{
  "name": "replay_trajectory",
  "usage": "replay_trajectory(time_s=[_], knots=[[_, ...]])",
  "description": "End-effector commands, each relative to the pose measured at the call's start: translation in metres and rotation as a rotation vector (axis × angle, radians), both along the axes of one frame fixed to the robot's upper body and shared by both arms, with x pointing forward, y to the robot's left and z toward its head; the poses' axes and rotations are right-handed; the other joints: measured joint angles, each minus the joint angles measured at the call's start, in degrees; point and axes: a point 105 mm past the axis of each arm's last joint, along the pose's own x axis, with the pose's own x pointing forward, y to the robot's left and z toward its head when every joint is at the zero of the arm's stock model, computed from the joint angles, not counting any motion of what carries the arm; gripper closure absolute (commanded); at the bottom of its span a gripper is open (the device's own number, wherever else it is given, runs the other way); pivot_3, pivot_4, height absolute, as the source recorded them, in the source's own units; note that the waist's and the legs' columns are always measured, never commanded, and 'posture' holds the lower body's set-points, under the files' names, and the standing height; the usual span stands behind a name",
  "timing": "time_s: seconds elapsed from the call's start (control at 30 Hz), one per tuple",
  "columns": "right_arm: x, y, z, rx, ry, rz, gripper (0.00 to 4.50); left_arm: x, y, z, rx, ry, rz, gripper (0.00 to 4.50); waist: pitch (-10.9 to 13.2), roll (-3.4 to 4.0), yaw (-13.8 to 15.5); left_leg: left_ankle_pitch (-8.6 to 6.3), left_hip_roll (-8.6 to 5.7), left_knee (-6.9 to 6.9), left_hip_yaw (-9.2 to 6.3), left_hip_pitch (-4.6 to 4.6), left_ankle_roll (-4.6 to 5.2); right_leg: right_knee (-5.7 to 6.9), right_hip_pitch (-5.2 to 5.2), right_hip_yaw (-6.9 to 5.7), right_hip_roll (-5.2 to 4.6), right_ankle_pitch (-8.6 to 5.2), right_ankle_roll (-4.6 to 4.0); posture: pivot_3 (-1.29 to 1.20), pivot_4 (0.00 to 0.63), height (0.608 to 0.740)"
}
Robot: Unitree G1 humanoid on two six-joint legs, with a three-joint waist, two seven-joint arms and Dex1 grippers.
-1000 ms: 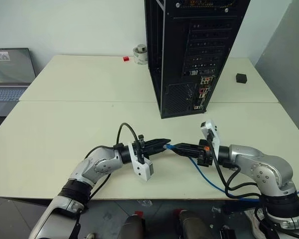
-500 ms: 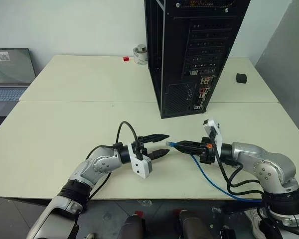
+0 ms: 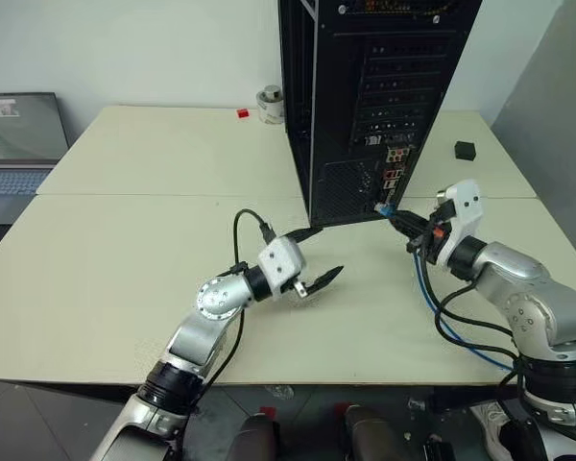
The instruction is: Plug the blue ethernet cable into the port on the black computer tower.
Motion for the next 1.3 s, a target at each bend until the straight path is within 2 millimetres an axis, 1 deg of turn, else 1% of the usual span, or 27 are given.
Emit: replay_trajectory(time_s=[0.03, 0.17, 0.27, 0.53, 0.77, 1.13, 1.3], knots=[[0.005, 0.0, 0.028, -0.047, -0.164, -0.121, 4.5, 0.007, -0.007, 0.036, -0.085, 0.023, 0.063, 0.35, 0.0, 0.0, -0.03, 0.0, 0.01, 0.0, 0.0, 0.0, 0.0, 0.0, 0.0, 0.01, 0.02, 0.0, 0.0, 0.0, 0.15, 0.74], [0.013, 0.001, 0.031, -0.051, -0.188, -0.206, 4.5, 0.012, -0.011, 0.05, -0.102, 0.032, 0.115, 0.35, 0.0, 0.0, -0.1, 0.01, 0.01, -0.01, 0.04, 0.02, -0.01, 0.0, 0.0, 0.07, 0.04, 0.0, 0.0, 0.0, 0.15, 0.74], [0.018, 0.002, 0.031, -0.043, -0.19, -0.254, 4.5, 0.012, -0.014, 0.053, -0.096, 0.028, 0.143, 0.35, 0.0, 0.0, -0.06, 0.01, 0.01, -0.02, 0.03, 0.03, -0.02, -0.01, 0.0, 0.07, 0.04, 0.0, 0.0, 0.0, 0.15, 0.74], [0.032, 0.009, 0.027, -0.008, -0.157, -0.309, 4.5, 0.013, -0.015, 0.05, -0.096, 0.025, 0.182, 0.35, 0.0, 0.0, 0.0, 0.01, 0.01, -0.02, 0.08, 0.03, -0.02, -0.01, -0.03, 0.12, 0.03, 0.0, -0.01, 0.0, 0.15, 0.74], [0.041, 0.008, 0.018, 0.018, -0.119, -0.344, 4.5, 0.013, -0.017, 0.05, -0.097, 0.021, 0.202, 0.35, 0.0, 0.0, 0.0, 0.01, 0.0, -0.02, 0.1, 0.02, -0.02, -0.01, -0.03, 0.14, 0.02, 0.01, -0.01, 0.0, 0.15, 0.74], [0.047, 0.011, 0.023, 0.055, -0.122, -0.357, 4.5, 0.015, -0.017, 0.051, -0.086, 0.005, 0.21, 0.35, 0.0, 0.0, -0.04, 0.01, 0.0, -0.03, 0.1, 0.02, -0.02, -0.02, -0.04, 0.14, 0.02, 0.01, -0.01, 0.0, 0.15, 0.74], [0.05, 0.009, 0.023, 0.062, -0.121, -0.375, 4.5, 0.015, -0.016, 0.05, -0.081, 0.004, 0.212, 0.35, 0.0, 0.01, -0.06, 0.01, 0.01, -0.04, 0.11, 0.03, -0.02, -0.02, -0.04, 0.15, 0.02, 0.01, -0.01, 0.0, 0.15, 0.74]])
